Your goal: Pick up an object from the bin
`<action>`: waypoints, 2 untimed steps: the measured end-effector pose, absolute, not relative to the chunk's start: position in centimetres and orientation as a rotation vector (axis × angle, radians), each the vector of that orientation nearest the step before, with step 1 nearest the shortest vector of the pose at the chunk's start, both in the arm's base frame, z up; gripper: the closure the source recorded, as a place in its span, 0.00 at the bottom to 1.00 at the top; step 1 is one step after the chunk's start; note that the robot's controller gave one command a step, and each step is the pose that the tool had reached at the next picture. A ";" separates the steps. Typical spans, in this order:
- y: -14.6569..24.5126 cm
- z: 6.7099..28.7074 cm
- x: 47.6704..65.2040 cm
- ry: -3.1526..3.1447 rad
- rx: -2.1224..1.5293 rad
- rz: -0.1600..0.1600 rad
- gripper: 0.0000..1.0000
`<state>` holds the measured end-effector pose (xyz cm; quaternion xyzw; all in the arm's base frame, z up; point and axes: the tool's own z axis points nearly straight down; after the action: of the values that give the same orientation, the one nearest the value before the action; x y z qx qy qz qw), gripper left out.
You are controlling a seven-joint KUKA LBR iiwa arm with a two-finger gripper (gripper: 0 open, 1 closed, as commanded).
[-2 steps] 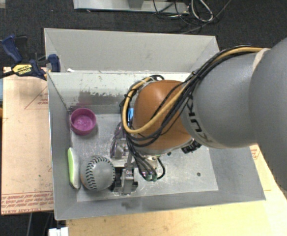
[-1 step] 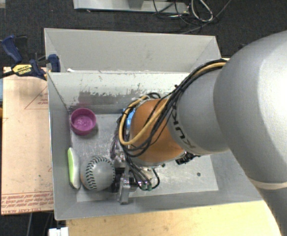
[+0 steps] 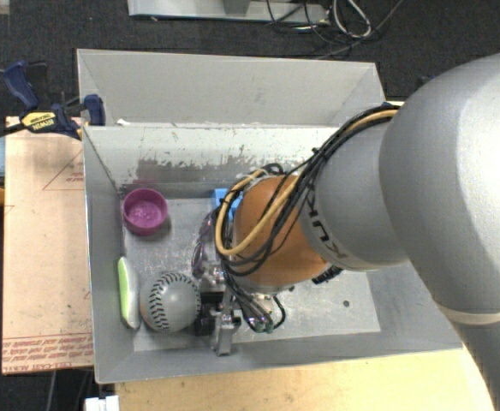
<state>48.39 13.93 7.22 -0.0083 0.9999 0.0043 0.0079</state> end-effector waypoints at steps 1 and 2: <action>15.6 7.2 48.4 3.115 0.277 0.014 1.00; 15.6 7.2 48.4 3.115 0.278 0.014 1.00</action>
Offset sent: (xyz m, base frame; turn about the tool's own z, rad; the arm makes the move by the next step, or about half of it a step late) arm 0.0000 0.0000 0.0000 0.0000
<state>48.41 15.55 7.21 0.0888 0.9960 0.0045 0.0071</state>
